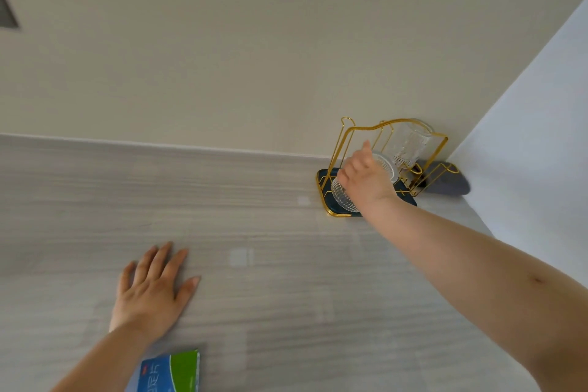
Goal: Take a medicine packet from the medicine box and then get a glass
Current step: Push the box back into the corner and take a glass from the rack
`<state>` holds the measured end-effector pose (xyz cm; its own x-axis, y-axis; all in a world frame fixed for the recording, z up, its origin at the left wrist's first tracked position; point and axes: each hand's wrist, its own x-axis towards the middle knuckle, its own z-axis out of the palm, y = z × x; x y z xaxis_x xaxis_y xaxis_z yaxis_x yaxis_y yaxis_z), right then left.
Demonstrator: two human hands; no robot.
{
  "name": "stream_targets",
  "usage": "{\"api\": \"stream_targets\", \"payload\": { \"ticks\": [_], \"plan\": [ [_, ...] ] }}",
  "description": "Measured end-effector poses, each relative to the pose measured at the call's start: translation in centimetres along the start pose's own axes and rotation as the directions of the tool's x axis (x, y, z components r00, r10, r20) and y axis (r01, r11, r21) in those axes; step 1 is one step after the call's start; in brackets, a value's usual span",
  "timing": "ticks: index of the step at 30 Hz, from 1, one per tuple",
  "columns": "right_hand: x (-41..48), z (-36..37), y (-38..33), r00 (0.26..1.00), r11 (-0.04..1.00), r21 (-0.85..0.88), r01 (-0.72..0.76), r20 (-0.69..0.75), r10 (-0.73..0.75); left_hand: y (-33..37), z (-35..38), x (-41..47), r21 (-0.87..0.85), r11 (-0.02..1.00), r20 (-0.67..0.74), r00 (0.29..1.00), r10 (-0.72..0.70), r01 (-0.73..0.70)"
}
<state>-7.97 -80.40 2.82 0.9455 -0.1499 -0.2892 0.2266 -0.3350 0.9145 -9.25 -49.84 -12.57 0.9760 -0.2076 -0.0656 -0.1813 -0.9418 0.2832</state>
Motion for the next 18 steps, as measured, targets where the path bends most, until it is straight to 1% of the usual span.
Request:
{"api": "stream_targets", "payload": {
  "ticks": [2, 5, 8, 11, 13, 15, 16, 18],
  "plan": [
    [-0.5, -0.2, 0.9, 0.999, 0.997, 0.063, -0.037, 0.009, 0.037, 0.0, -0.2, 0.0, -0.003, 1.000, 0.005, 1.000, 0.002, -0.002],
    [-1.9, -0.3, 2.6, 0.995, 0.989, 0.104, -0.105, 0.010, 0.104, -0.1, -0.3, 0.0, 0.005, 1.000, 0.031, 1.000, -0.004, 0.004],
    [-3.6, -0.2, 4.3, 0.978, 0.968, 0.160, -0.193, -0.043, 0.202, 0.2, -0.6, -0.1, 0.013, 1.000, 0.066, 0.998, -0.006, 0.005],
    [-6.1, 0.0, 5.6, 0.939, 0.916, 0.275, -0.292, -0.101, 0.330, 0.3, -1.4, -0.1, -0.014, 1.000, 0.113, 0.994, 0.006, -0.004],
    [-7.9, 0.3, 5.8, 0.909, 0.861, 0.392, -0.323, -0.124, 0.398, 0.3, -2.5, 0.0, -0.031, 0.999, 0.136, 0.990, 0.024, -0.020],
    [-9.5, 0.6, 5.5, 0.883, 0.781, 0.538, -0.318, -0.133, 0.451, 0.4, -3.6, -0.2, -0.097, 0.995, 0.126, 0.992, 0.027, -0.015],
    [-10.3, 0.7, 5.2, 0.872, 0.721, 0.623, -0.303, -0.125, 0.474, 0.5, -4.0, -0.5, -0.140, 0.990, 0.107, 0.994, 0.024, -0.009],
    [-11.8, 0.3, 4.2, 0.852, 0.561, 0.783, -0.268, -0.079, 0.518, 0.7, -4.7, -1.4, -0.210, 0.978, 0.063, 0.998, 0.026, -0.012]
  ]
}}
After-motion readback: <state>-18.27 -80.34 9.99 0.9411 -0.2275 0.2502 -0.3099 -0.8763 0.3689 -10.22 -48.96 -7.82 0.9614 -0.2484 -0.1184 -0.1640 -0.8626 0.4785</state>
